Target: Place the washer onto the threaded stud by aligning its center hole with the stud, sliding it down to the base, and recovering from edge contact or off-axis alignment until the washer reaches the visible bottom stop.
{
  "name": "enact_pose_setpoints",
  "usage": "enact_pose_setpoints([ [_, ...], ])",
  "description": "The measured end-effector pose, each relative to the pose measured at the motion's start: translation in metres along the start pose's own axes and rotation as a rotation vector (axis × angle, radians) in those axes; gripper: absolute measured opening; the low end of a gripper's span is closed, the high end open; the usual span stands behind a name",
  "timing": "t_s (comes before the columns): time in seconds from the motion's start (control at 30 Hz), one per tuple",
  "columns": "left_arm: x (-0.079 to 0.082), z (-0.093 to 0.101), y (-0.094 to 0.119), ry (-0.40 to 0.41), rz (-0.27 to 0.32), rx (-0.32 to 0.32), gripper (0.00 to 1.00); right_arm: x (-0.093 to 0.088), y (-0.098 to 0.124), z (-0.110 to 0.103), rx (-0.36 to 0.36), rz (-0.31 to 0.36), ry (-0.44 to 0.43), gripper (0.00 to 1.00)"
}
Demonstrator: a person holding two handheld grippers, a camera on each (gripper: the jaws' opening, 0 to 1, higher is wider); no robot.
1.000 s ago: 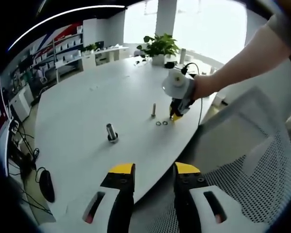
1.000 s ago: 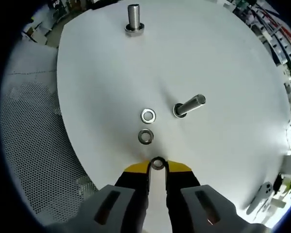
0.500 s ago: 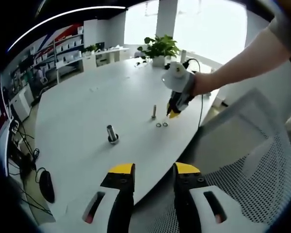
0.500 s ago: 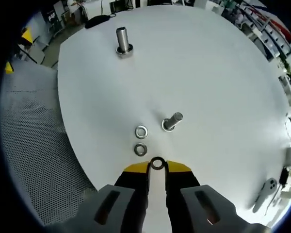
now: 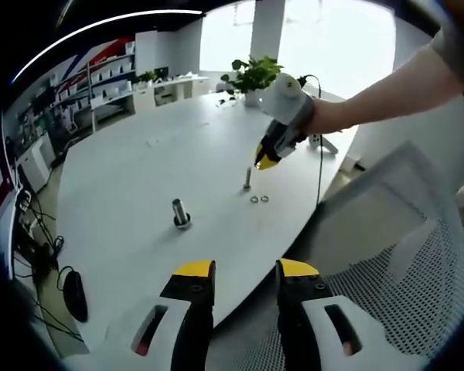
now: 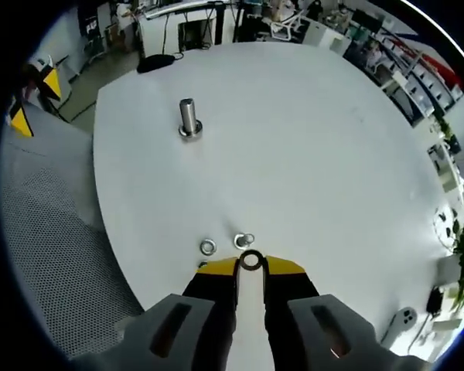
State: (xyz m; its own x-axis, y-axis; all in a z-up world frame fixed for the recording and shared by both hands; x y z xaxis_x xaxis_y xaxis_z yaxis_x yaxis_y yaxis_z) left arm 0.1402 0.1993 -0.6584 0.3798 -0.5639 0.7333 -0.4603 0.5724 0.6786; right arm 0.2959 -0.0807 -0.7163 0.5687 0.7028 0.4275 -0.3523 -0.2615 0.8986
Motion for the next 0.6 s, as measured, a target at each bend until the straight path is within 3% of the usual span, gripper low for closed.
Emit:
enact_pose_setpoints([
  [0.23,-0.001,-0.001,0.000,0.009,-0.001,0.005,0.29,0.007,-0.004,-0.002,0.007,-0.007,0.038,0.13],
  [0.6,-0.001,-0.001,0.000,0.009,0.000,0.000,0.29,0.013,-0.011,0.004,0.004,-0.020,0.009,0.13],
])
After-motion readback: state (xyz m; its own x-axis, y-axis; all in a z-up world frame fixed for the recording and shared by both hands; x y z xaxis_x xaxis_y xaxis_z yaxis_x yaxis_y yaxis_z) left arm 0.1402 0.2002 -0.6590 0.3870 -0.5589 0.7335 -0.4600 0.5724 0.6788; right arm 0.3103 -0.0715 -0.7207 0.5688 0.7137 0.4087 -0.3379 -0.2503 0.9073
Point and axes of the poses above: the point that each gripper's makers call its tool centre point, and the gripper's own axes: y roughly backward along the fingers, z roughly to its right, x roughly out of its top, the point moved 10 cm from there along y, roughly backward along the fingers, and after that the axes turned 10 degrees about -y, right-handed, at the moved point
